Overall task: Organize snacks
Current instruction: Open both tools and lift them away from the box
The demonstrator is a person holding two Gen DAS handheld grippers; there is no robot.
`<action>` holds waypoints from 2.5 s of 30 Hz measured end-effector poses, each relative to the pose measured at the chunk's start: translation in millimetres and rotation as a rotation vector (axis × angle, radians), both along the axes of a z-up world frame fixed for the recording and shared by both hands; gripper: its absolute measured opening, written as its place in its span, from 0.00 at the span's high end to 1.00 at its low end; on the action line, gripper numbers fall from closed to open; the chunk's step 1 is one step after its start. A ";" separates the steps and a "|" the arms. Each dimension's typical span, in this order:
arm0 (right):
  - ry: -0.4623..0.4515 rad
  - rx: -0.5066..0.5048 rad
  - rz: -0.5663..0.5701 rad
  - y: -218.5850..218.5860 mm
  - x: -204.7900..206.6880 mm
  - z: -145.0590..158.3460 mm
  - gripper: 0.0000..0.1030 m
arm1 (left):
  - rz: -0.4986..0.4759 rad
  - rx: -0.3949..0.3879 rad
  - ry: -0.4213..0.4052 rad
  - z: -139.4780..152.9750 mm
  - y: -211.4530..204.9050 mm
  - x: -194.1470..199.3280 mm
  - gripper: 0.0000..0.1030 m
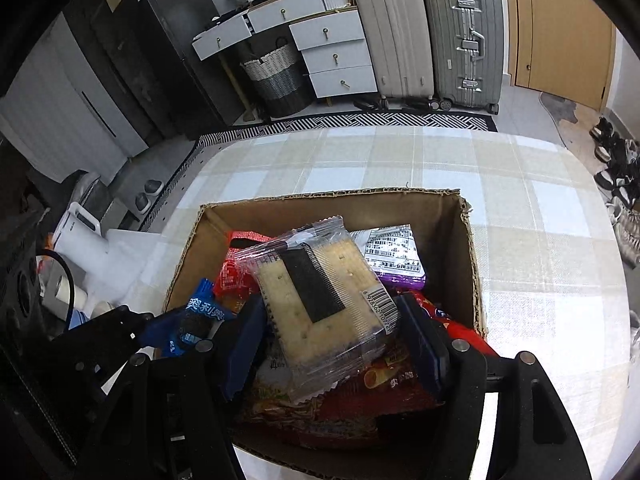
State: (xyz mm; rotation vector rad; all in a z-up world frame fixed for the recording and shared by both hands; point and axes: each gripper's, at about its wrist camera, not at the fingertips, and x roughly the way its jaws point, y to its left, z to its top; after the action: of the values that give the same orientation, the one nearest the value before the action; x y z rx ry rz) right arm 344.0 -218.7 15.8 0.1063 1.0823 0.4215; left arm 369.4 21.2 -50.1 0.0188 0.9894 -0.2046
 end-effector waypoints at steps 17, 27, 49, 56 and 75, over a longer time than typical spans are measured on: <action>-0.021 -0.015 -0.027 -8.0 -6.2 12.1 0.32 | 0.019 -0.019 -0.001 0.8 3.3 -0.6 0.54; -0.037 -0.012 -0.038 -13.2 -12.3 22.2 0.32 | 0.049 -0.007 -0.050 18.1 8.5 -8.3 0.40; -0.047 0.001 -0.047 -25.6 -25.4 38.8 0.32 | 0.101 -0.013 -0.064 41.9 18.1 -20.5 0.27; -0.056 0.010 -0.048 -32.0 -33.3 41.0 0.32 | 0.113 -0.005 -0.078 46.2 15.5 -30.1 0.23; -0.116 0.037 -0.056 -40.5 -62.2 73.5 0.21 | 0.140 0.008 -0.122 84.4 14.7 -63.6 0.22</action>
State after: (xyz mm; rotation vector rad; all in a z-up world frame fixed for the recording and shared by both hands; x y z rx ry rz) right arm 281.8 -259.2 89.3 0.1426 0.9551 0.3930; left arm 305.8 35.9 34.3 -0.0300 0.8666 -0.0701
